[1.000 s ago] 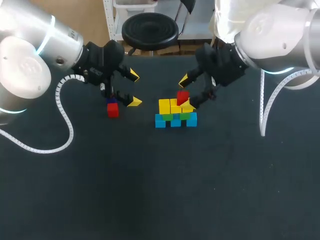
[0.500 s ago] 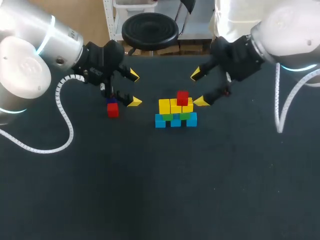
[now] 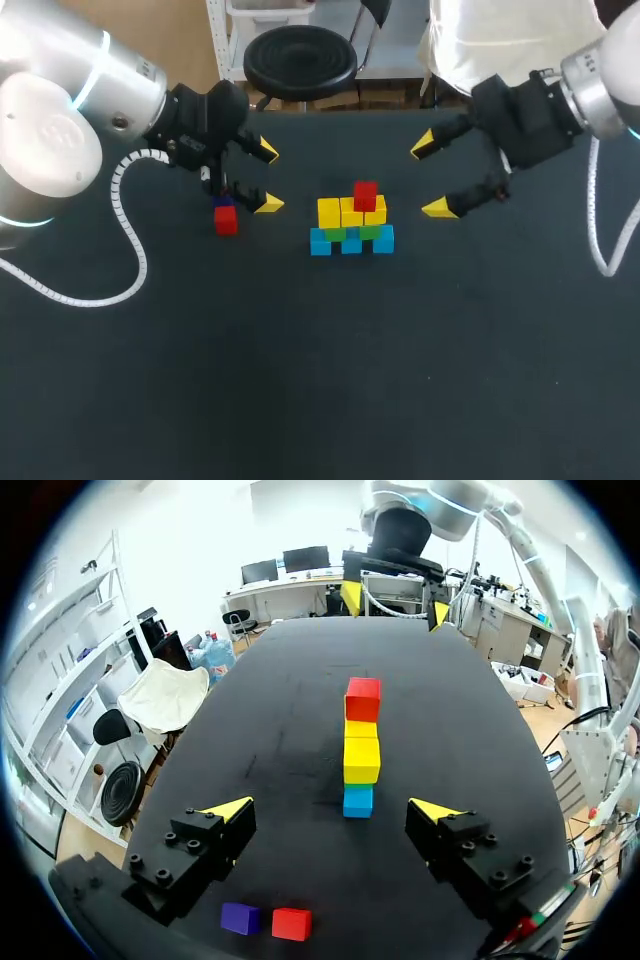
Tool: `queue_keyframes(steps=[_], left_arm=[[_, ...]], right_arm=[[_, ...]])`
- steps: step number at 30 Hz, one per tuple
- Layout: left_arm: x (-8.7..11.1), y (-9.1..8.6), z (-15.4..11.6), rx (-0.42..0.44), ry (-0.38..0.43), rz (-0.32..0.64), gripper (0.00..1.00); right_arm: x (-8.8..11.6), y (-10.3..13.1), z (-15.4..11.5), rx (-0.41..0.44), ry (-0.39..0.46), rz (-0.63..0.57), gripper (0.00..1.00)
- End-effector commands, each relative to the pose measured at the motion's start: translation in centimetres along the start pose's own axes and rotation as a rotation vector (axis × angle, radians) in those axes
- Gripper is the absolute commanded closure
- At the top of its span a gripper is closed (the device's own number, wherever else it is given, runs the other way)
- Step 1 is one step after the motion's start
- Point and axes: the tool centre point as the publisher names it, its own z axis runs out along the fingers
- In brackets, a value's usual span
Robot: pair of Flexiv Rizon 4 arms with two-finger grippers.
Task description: Place the blue cubes, place green cubes on the blue cubes, place the yellow cubes on the green cubes, then place the red cubes on the yellow cubes, and place purple cube on the red cubes.
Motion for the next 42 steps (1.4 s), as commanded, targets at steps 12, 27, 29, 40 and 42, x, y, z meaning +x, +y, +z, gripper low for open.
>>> queue_keyframes(steps=[12,27,29,40,42], left_arm=[[0.1,0.1,0.0,0.001,-0.004,0.003,0.00],[5.4,3.0,-3.0,0.067,0.025,0.008,0.00],[6.6,3.2,-3.1,0.088,0.049,0.003,0.00],[6.6,3.2,-3.1,0.088,0.049,0.003,0.00],[6.6,3.2,-3.1,0.088,0.049,0.003,0.00]], right_arm=[[-0.1,0.7,-0.7,-0.038,-0.017,0.000,0.00],[-0.1,0.7,-0.7,-0.038,-0.017,0.000,0.00],[-0.1,0.7,-0.7,-0.038,-0.017,0.000,0.00],[-0.1,0.7,-0.7,-0.038,-0.017,0.000,0.00],[-0.1,0.7,-0.7,-0.038,-0.017,0.000,0.00]])
